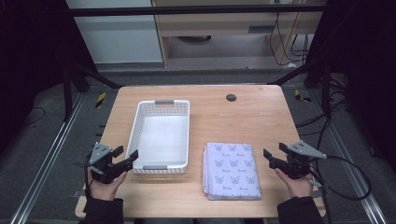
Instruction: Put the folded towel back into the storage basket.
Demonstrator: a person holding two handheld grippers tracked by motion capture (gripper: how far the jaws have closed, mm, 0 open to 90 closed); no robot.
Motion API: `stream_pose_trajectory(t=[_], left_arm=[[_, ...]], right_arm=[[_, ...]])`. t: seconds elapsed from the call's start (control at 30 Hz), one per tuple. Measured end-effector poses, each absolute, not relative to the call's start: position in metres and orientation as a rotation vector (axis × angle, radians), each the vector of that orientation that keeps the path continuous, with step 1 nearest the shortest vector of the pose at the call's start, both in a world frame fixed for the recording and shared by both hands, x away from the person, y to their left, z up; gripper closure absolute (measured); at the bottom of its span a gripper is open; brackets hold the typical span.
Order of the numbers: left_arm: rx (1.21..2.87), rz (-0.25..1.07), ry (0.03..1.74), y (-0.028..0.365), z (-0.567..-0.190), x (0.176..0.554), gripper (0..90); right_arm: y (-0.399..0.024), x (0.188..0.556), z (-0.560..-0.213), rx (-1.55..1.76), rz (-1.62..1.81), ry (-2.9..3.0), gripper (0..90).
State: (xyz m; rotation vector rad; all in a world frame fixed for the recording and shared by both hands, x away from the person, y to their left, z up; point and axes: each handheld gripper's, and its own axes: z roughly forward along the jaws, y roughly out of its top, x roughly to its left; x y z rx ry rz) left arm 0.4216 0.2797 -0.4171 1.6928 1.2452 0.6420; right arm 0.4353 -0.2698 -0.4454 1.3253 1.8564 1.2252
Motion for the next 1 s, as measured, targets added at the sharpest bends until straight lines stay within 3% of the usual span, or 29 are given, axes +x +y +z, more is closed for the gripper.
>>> stream_pose_trajectory(t=[1.0], left_arm=[[1.772, 0.59, 1.114, 0.217, -0.397, 0.417, 43.6]], right_arm=[[-0.251, 0.447, -0.407, 1.254, 1.259, 1.927, 36.2]])
